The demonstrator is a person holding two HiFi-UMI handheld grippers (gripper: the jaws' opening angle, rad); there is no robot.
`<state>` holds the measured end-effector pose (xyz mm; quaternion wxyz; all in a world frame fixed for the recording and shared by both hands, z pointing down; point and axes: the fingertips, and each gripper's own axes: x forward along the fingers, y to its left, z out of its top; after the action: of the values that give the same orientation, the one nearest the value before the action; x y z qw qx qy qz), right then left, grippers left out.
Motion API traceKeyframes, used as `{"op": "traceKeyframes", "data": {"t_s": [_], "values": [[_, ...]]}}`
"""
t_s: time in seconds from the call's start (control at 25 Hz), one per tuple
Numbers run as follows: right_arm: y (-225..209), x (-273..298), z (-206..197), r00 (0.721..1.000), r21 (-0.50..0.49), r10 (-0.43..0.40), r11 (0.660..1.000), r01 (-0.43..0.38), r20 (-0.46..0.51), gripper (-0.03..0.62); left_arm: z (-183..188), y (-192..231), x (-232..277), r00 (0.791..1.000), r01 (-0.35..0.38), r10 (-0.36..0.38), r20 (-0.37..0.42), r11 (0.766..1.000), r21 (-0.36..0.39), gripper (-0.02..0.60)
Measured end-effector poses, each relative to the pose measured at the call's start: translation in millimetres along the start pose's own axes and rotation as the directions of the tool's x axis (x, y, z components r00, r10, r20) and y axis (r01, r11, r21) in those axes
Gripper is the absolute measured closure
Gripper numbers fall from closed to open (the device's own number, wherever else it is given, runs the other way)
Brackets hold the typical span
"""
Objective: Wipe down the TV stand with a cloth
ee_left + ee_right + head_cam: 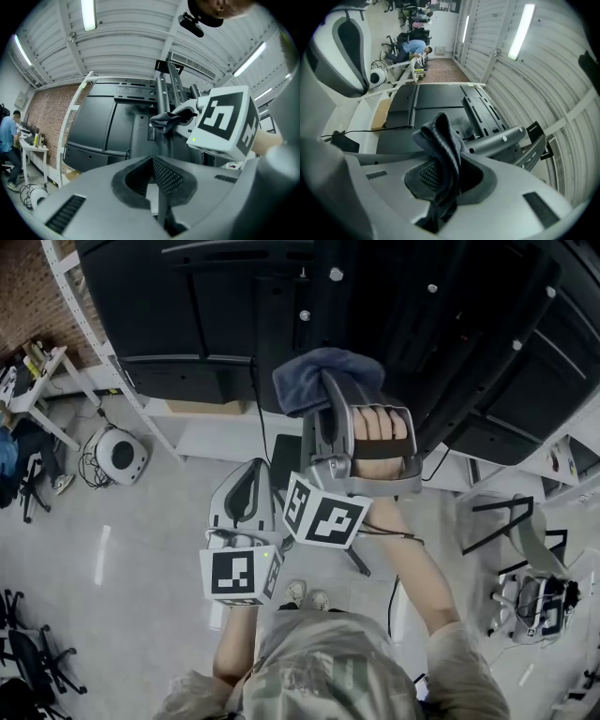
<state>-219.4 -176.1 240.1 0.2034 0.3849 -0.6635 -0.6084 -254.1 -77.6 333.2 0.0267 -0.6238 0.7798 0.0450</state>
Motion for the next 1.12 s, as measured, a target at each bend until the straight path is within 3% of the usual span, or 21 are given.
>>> {"op": "traceKeyframes", "data": {"t_s": [0.4, 0.6, 1.12], "values": [[47, -13, -9, 0.997, -0.012, 0.076, 0.997, -0.076, -0.011, 0.537, 1, -1, 3, 1.000, 0.006, -0.006, -0.003, 1.000, 0.018, 0.566], [62, -19, -10, 0.997, -0.010, 0.073, 0.997, -0.073, -0.008, 0.537, -5, 1, 3, 1.000, 0.004, -0.004, -0.015, 1.000, 0.016, 0.566], [122, -31, -15, 0.980, 0.029, 0.198, 0.980, -0.197, -0.008, 0.537, -24, 4, 9, 0.998, -0.002, 0.003, -0.056, 1.000, 0.026, 0.566]]}}
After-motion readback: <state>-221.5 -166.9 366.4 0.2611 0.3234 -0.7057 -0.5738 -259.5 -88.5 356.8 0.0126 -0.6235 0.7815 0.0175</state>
